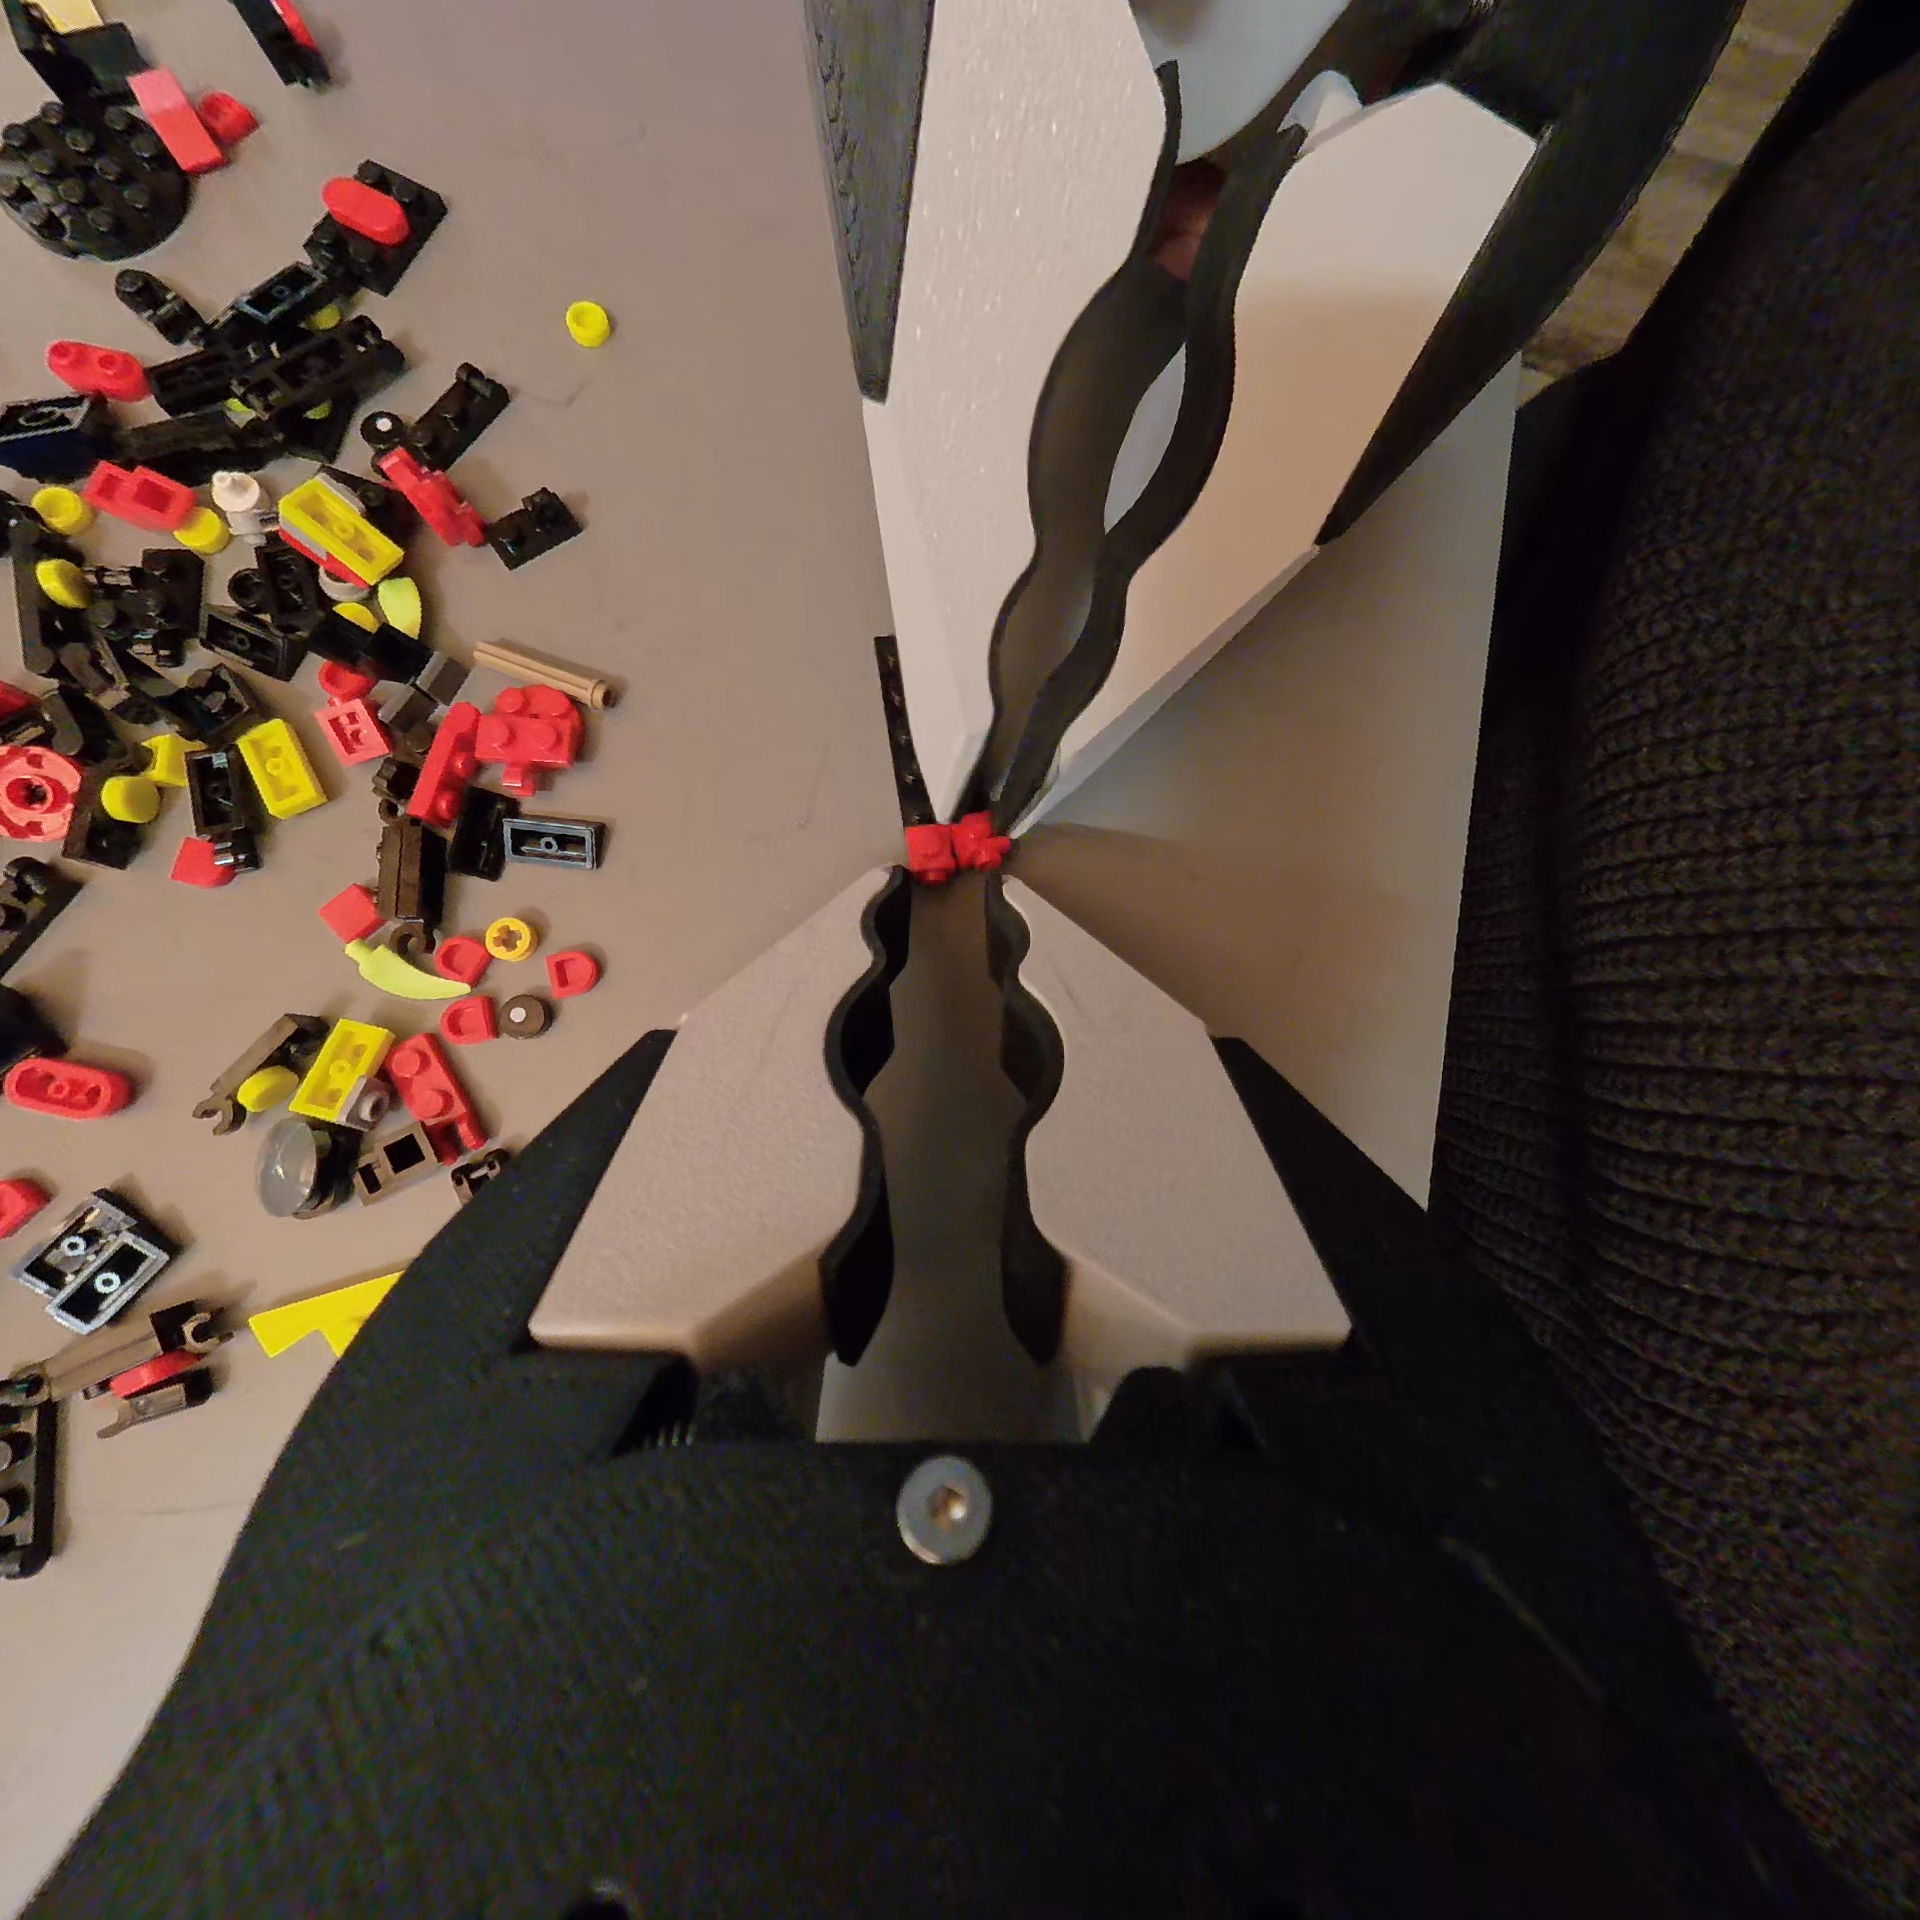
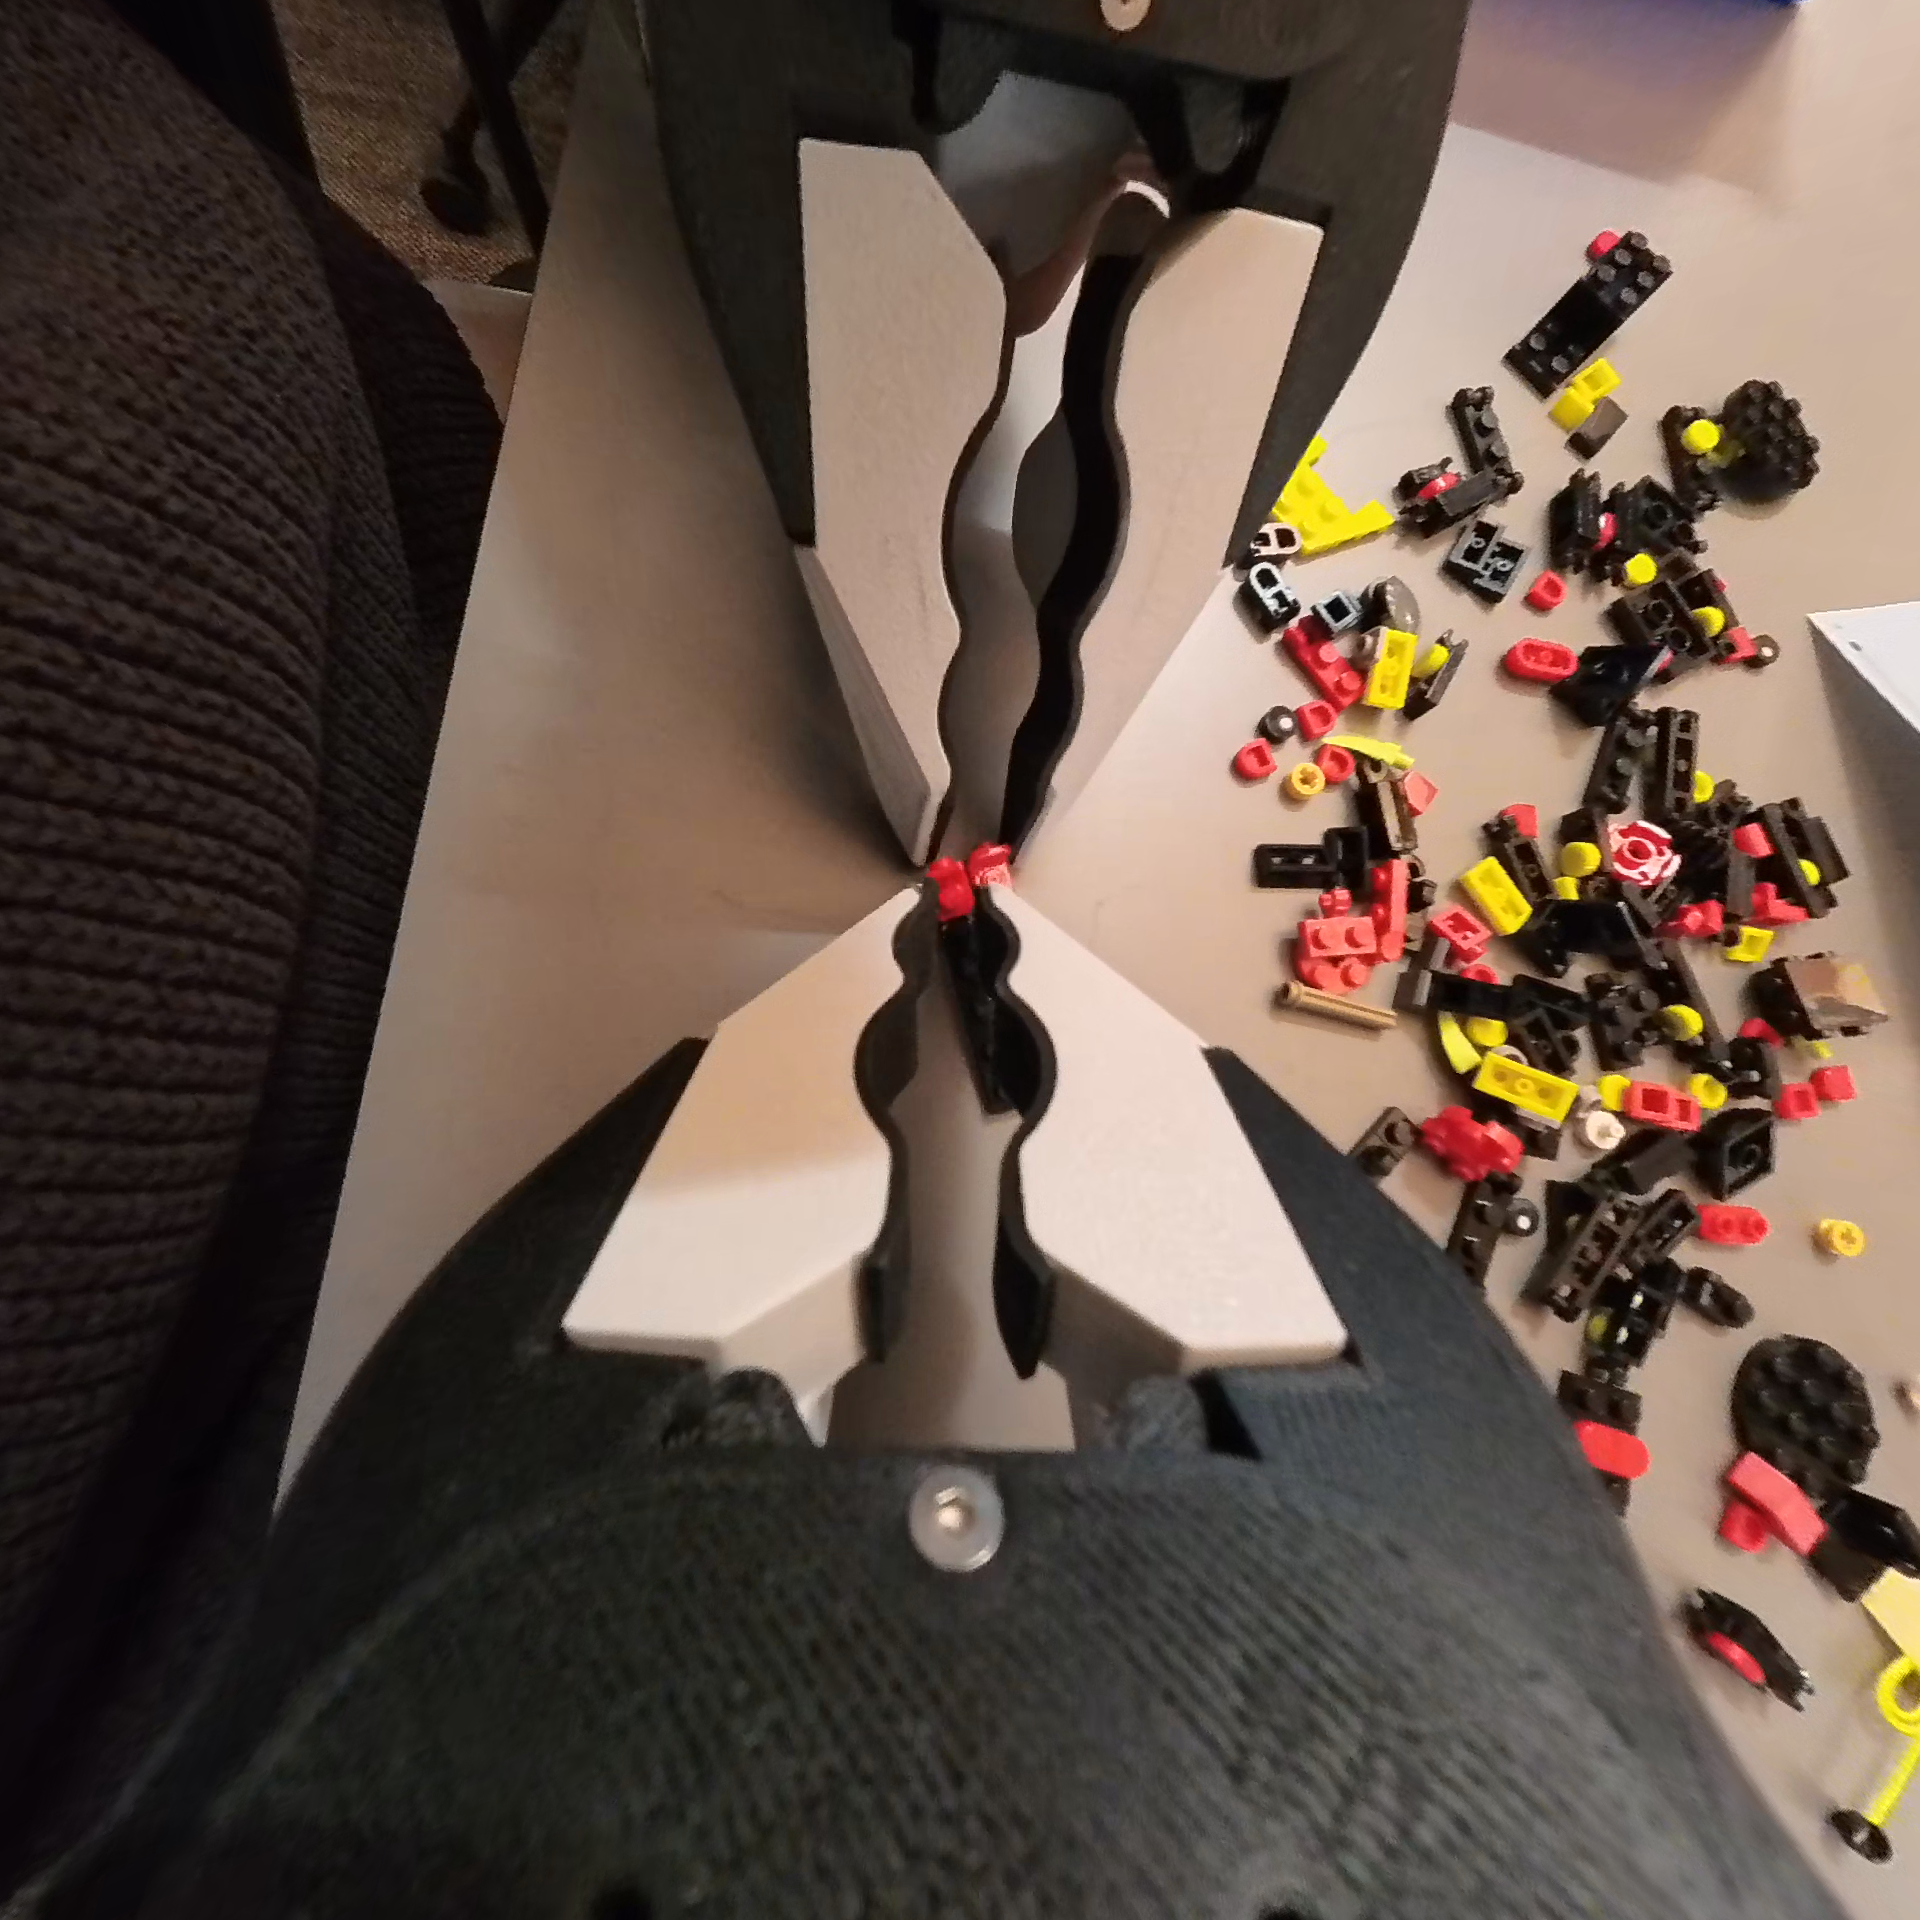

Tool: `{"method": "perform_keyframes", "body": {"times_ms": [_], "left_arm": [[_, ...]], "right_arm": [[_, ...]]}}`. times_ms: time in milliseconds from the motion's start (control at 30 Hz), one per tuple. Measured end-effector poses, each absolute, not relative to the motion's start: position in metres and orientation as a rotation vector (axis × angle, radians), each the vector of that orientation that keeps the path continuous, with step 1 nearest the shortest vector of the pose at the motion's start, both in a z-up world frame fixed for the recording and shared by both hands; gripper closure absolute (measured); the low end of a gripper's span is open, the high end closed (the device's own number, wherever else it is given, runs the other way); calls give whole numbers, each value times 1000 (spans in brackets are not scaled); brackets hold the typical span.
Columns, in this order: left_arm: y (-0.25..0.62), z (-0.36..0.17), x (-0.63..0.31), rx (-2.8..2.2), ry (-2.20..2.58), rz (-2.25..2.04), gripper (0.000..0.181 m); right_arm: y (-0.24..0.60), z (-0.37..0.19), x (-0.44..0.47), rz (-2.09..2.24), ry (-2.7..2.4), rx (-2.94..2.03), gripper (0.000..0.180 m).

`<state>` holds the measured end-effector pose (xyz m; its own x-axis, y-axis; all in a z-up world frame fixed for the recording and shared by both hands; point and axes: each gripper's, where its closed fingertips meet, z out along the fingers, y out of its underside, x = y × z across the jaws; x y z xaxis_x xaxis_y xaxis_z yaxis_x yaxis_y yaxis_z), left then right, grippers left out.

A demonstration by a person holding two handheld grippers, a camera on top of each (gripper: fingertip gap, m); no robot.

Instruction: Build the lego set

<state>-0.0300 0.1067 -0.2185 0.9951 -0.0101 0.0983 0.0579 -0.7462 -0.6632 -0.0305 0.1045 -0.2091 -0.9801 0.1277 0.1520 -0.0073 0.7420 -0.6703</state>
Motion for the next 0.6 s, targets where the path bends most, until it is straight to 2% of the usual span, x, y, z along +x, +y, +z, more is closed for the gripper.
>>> {"method": "perform_keyframes", "body": {"times_ms": [33,600], "left_arm": [[107,-218,-30,-2410,-33,-123,169],[107,-218,-30,-2409,-31,-122,169]], "right_arm": [[104,-209,-30,1062,-2755,-96,175],[101,-209,-30,1066,-2754,-90,180]]}}
